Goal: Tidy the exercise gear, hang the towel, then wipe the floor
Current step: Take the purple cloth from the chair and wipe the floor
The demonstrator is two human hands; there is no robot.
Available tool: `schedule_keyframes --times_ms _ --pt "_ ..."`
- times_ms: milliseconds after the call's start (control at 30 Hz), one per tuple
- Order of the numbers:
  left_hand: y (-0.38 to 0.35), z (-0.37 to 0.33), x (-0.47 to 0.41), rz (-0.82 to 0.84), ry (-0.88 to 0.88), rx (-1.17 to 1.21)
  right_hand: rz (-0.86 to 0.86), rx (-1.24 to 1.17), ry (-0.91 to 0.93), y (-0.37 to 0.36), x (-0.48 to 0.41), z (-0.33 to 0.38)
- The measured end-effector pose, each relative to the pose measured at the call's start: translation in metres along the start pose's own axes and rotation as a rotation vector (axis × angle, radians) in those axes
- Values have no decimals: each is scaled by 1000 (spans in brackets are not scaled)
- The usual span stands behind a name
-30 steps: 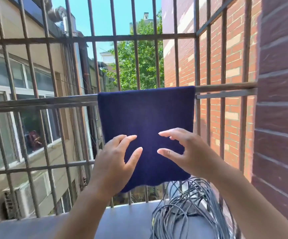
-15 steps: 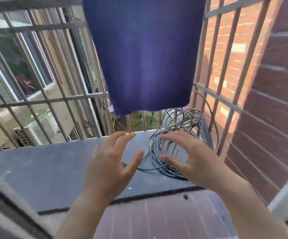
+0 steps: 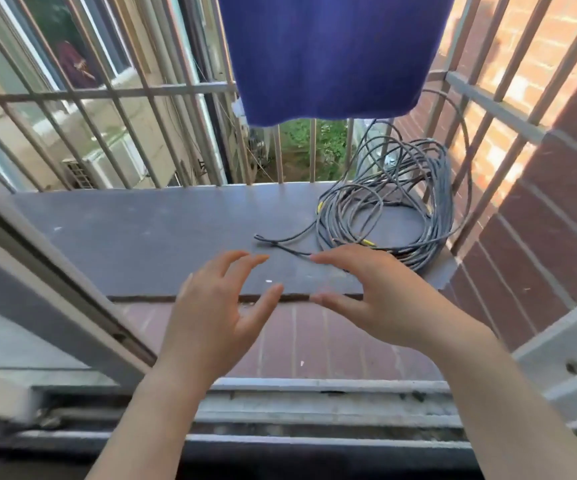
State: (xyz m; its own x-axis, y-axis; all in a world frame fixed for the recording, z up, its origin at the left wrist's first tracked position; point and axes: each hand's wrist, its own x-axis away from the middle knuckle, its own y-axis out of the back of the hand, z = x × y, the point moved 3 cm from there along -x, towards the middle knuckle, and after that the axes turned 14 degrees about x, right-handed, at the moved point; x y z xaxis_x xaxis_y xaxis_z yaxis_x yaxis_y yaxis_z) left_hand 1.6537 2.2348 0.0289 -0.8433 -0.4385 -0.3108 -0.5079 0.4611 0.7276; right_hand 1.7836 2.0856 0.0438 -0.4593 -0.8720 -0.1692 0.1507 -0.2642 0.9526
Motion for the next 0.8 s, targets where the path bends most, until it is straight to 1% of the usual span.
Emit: schedule_keyframes --times_ms 133,233,300,367,600,700,800 --pt "-7 -8 31 -32 135 -38 83 -12 121 -6 11 3" --pt "-9 -20 57 -58 214 -52 112 -44 200 -12 21 6" --pt "-9 -29 79 -95 265 -91 124 -72 268 -20 27 13" --pt "-9 -33 110 -140 363 -116 162 -105 345 -30 34 26" --pt "-8 -54 245 -345 763 -164 375 -168 717 -66 79 101" --pt "-5 -78 298 -462 876 -173 439 -155 907 -75 108 137" --pt "-4 -99 348 -566 974 -185 500 -149 1043 -79 136 172"
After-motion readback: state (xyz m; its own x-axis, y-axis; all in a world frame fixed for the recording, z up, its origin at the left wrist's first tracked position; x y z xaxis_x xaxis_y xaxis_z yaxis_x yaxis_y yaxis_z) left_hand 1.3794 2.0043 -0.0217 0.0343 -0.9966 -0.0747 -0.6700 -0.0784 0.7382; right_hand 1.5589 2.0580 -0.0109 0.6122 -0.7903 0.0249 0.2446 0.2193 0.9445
